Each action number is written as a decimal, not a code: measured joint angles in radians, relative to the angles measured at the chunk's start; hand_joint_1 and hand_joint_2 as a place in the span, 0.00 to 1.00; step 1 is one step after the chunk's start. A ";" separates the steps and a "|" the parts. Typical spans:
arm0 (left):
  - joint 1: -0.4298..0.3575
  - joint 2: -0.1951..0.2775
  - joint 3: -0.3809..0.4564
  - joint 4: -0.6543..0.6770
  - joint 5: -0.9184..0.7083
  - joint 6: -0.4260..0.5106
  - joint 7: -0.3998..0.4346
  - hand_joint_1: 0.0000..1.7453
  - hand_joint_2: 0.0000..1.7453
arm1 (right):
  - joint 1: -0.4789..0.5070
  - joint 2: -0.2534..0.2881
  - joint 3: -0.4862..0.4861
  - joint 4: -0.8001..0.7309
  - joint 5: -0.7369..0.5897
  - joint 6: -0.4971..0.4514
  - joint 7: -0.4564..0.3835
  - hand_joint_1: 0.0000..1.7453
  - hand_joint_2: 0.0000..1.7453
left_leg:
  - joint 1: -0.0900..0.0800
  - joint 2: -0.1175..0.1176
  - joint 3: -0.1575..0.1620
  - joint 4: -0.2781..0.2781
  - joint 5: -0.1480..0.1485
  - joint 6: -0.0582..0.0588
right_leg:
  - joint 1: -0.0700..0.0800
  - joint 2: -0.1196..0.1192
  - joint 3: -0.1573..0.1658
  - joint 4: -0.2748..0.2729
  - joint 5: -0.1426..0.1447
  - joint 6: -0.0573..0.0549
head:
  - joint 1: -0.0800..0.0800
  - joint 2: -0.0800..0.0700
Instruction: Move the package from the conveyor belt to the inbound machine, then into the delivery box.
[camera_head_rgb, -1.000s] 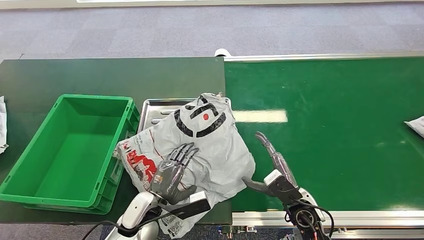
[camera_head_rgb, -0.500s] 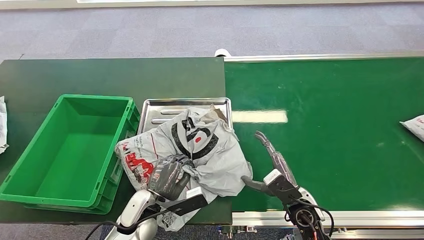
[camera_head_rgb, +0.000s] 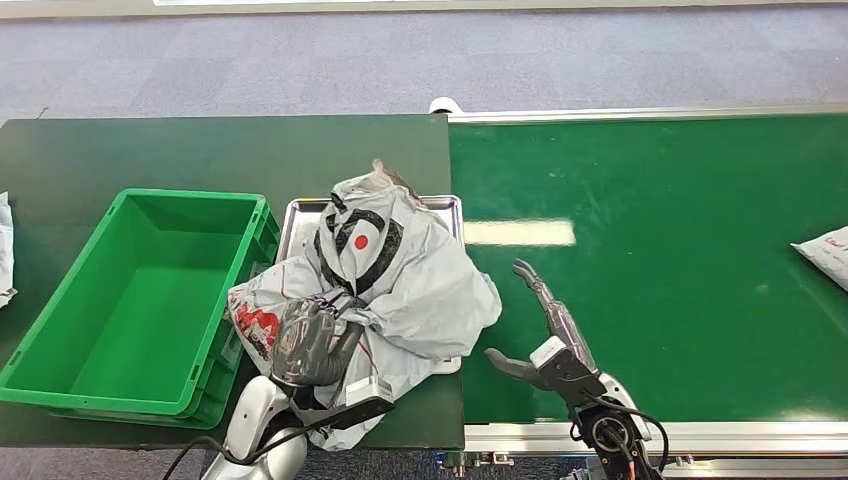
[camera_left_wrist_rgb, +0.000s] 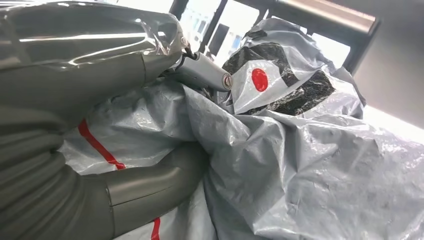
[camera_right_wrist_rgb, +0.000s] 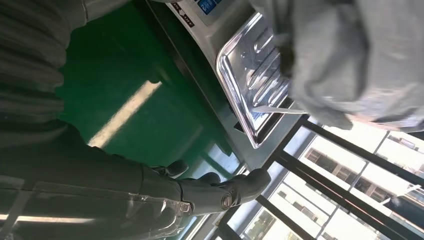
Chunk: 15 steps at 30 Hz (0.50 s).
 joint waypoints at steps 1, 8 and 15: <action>0.001 0.000 0.005 -0.010 -0.004 0.014 -0.007 1.00 1.00 | 0.000 -0.001 -0.001 0.001 -0.001 -0.003 -0.002 0.00 1.00 | 0.000 0.000 0.000 0.000 0.000 0.000 | 0.000 0.000 0.000 0.000 0.000 0.000 | 0.000 0.000; 0.007 -0.044 0.172 -0.172 -0.069 0.069 -0.209 1.00 1.00 | 0.020 -0.010 -0.003 0.004 -0.014 -0.034 -0.016 0.00 1.00 | 0.000 0.000 0.000 0.000 0.000 0.000 | 0.000 0.000 0.000 0.000 0.000 0.000 | 0.000 0.000; -0.038 -0.094 0.431 -0.293 -0.170 0.070 -0.257 1.00 1.00 | 0.030 -0.018 -0.004 0.004 -0.011 -0.056 -0.011 0.00 1.00 | 0.000 0.000 0.000 0.000 0.000 0.000 | 0.000 0.000 0.000 0.000 0.000 0.000 | 0.000 0.000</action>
